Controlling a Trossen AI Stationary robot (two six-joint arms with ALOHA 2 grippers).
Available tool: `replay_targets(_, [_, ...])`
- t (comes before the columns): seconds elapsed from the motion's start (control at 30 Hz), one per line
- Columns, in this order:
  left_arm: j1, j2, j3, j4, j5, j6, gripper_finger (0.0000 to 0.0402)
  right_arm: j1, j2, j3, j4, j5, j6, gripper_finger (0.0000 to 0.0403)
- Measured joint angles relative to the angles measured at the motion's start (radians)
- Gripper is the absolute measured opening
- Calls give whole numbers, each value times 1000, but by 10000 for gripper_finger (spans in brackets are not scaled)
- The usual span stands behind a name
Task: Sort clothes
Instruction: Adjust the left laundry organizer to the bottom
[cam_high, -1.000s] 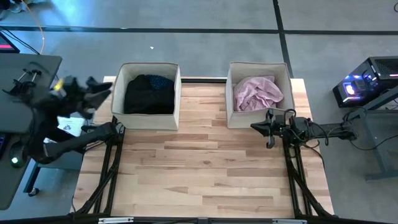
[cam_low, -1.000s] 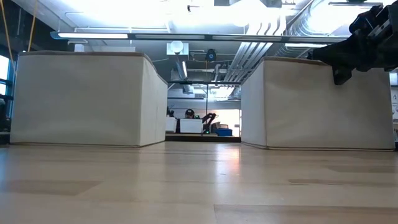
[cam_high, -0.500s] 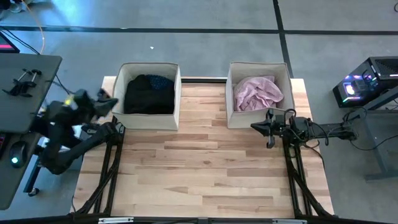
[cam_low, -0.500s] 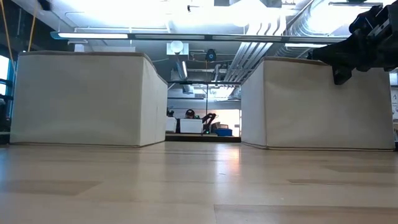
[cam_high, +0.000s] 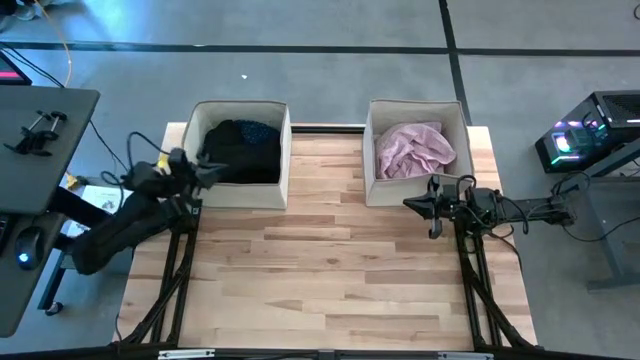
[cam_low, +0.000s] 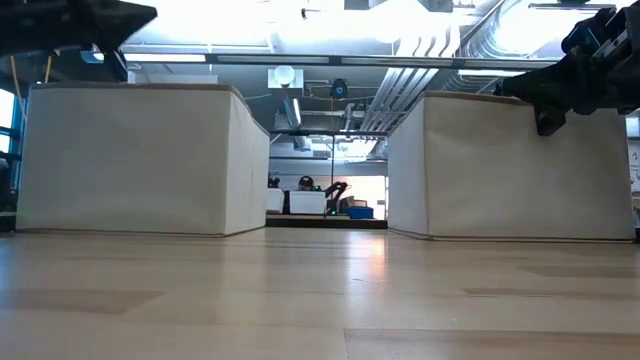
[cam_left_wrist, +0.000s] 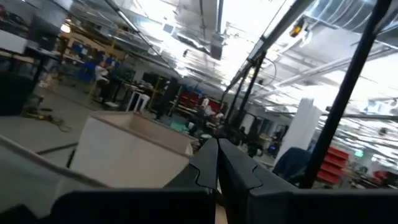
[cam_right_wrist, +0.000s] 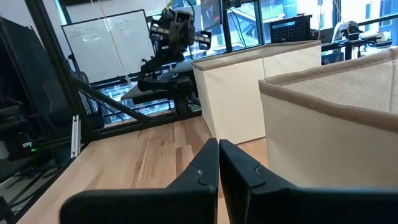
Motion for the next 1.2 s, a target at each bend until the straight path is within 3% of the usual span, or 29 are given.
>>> replay_targets(0.13, [-119, 21, -59, 68, -93, 36, 0, 0, 0, 0, 0, 0, 0, 0])
replay_targets(0.53, [-539, 244, -58, 44, -365, 441, 0, 0, 0, 0, 0, -1, 0, 0])
replay_targets(0.8, [-707, 356, -58, 22, -518, 498, 0, 0, 0, 0, 0, -2, 0, 0])
replay_targets(1.0, [-731, 320, -78, -3, -518, 422, 0, 0, 0, 0, 0, -2, 0, 0])
replay_targets(1.2, [-724, 209, -131, 31, -434, 382, 0, 0, 0, 0, 0, -2, 0, 0])
